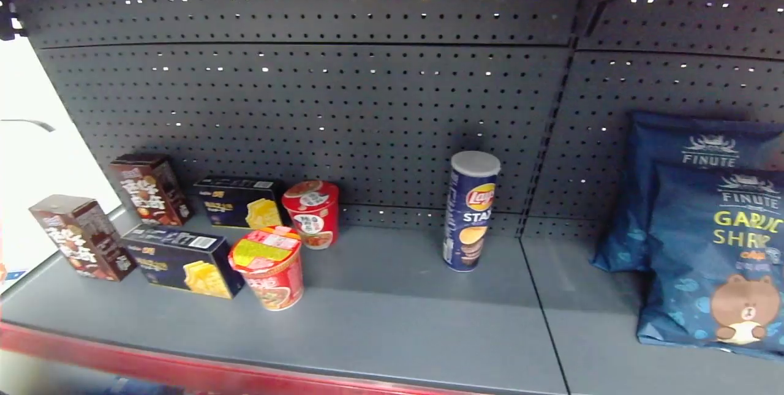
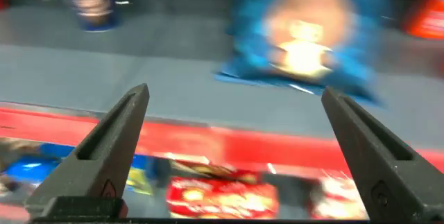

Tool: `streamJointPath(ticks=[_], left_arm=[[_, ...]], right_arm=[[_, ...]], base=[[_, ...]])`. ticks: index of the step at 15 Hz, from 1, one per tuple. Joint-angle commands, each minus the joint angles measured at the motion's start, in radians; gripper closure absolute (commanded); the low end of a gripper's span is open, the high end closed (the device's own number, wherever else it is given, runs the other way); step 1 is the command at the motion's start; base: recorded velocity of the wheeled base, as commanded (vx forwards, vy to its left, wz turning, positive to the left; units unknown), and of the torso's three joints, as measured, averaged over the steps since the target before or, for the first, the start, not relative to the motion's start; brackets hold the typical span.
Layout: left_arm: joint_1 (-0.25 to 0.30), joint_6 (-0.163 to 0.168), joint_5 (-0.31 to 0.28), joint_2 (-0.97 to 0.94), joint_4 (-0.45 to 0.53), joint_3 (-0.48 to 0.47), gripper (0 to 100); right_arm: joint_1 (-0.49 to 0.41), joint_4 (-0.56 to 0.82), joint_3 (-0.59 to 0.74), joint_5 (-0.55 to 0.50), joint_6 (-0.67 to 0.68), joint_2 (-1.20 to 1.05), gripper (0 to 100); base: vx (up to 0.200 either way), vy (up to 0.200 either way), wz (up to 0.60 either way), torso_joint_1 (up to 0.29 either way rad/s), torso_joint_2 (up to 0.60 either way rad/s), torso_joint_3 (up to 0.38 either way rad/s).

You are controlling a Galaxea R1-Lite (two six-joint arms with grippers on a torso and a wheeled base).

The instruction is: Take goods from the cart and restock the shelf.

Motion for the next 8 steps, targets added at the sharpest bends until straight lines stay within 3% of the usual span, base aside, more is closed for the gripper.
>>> streamJointPath(ticks=[1,3,5,6,7,8], left_arm=[[0.000,0.000,0.000,0.004,0.000,0.002,100],[0.003,0.000,0.014,0.003,-0.002,0.002,100],[0.003,0.000,0.060,-0.025,0.000,-0.006,100],[0.003,0.000,0.085,-0.028,0.001,-0.023,100],[0.003,0.003,0.095,-0.026,0.005,-0.043,100],[0.004,0.003,0.106,-0.023,0.055,-0.084,100]], right_arm=[[-0.002,0.001,-0.001,0.002,-0.005,0.000,0],[-0.002,0.001,-0.001,-0.001,-0.013,0.002,0],[-0.003,0.002,-0.004,-0.058,-0.003,0.000,0],[0.005,0.008,-0.032,-0.032,-0.002,0.040,0],[0.023,0.013,-0.224,0.019,0.056,0.195,0],[0.044,0.027,-0.466,0.069,0.197,0.497,0]], base=[[0.000,0.000,0.00,0.000,0.00,0.000],[0.000,0.000,0.00,0.000,0.00,0.000],[0.000,0.000,0.00,0.000,0.00,0.000],[0.000,0.000,0.00,0.000,0.00,0.000],[0.000,0.000,0.00,0.000,0.00,0.000],[0.000,0.000,0.00,0.000,0.00,0.000]])
